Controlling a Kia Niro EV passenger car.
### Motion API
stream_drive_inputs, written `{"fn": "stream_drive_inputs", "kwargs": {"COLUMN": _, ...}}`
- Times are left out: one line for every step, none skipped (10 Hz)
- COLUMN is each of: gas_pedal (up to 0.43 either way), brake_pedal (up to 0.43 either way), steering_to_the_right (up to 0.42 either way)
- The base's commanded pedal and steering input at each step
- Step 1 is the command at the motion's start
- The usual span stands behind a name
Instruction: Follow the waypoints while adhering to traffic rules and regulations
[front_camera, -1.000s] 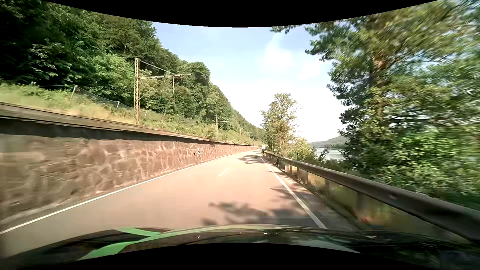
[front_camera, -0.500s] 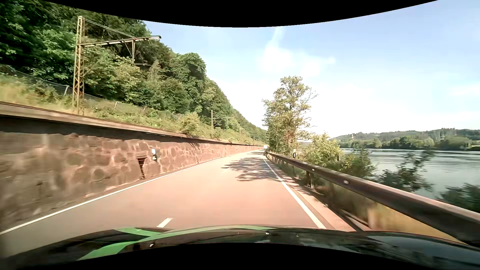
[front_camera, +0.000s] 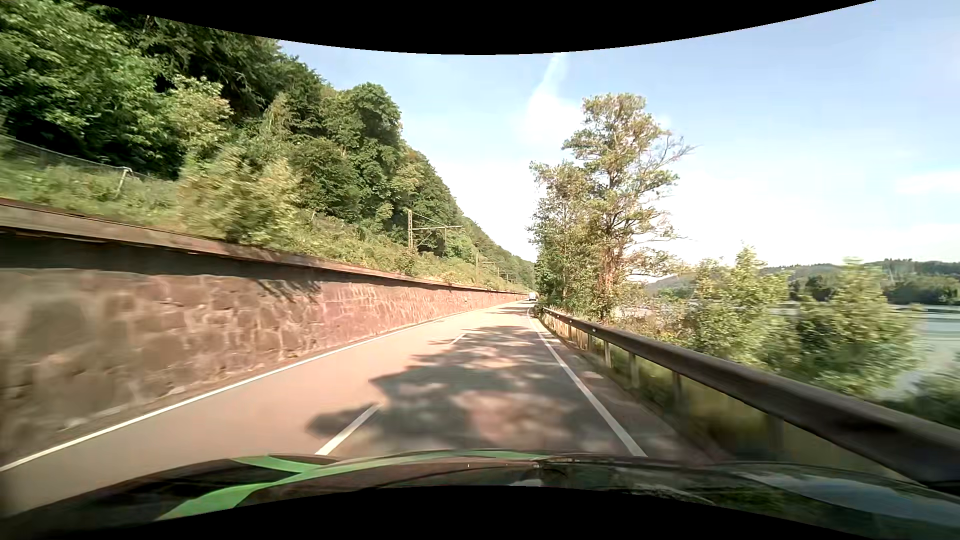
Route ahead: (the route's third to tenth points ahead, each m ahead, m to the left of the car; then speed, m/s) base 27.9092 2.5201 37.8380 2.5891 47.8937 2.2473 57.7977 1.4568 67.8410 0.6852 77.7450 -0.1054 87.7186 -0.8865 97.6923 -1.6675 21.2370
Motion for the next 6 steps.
{"fn": "stream_drive_inputs", "kwargs": {"gas_pedal": 0.22, "brake_pedal": 0.0, "steering_to_the_right": 0.003}}
{"fn": "stream_drive_inputs", "kwargs": {"gas_pedal": 0.22, "brake_pedal": 0.0, "steering_to_the_right": 0.003}}
{"fn": "stream_drive_inputs", "kwargs": {"gas_pedal": 0.22, "brake_pedal": 0.0, "steering_to_the_right": 0.003}}
{"fn": "stream_drive_inputs", "kwargs": {"gas_pedal": 0.22, "brake_pedal": 0.0, "steering_to_the_right": 0.003}}
{"fn": "stream_drive_inputs", "kwargs": {"gas_pedal": 0.209, "brake_pedal": 0.0, "steering_to_the_right": 0.004}}
{"fn": "stream_drive_inputs", "kwargs": {"gas_pedal": 0.177, "brake_pedal": 0.0, "steering_to_the_right": 0.004}}
